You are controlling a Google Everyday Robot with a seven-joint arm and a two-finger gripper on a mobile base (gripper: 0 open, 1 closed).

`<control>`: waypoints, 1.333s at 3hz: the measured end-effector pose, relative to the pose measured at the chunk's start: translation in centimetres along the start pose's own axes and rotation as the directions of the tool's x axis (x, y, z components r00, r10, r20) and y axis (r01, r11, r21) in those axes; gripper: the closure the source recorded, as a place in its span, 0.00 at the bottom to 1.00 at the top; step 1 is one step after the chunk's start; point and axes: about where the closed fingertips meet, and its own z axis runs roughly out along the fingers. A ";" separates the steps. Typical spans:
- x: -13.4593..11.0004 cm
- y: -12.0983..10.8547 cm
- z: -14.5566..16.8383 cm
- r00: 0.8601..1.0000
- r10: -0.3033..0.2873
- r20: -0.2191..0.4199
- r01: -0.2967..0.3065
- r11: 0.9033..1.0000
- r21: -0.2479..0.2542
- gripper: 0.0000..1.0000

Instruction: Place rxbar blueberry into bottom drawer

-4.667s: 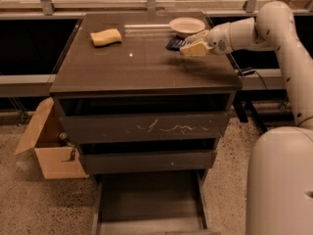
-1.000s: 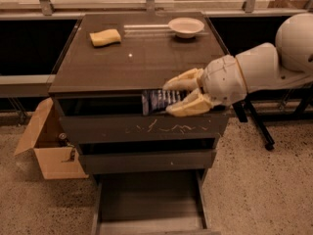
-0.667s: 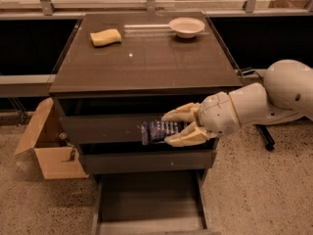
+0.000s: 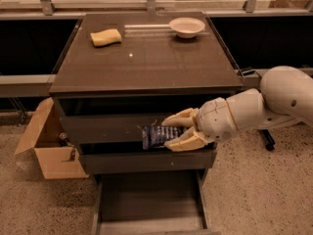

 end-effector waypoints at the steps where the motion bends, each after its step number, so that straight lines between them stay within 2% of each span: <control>1: 5.6 1.6 3.2 0.997 0.072 0.013 -0.072 0.997 -0.008 1.00; 2: 12.8 4.3 7.7 0.987 0.159 0.031 -0.158 0.987 -0.043 1.00; 3: 18.9 6.8 11.7 0.971 0.233 0.051 -0.228 0.970 -0.081 1.00; 4: 24.2 8.6 15.5 0.939 0.330 0.092 -0.315 0.937 -0.147 1.00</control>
Offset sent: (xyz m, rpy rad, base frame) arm -0.0486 0.0009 -0.2637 0.0592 0.2761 -0.0646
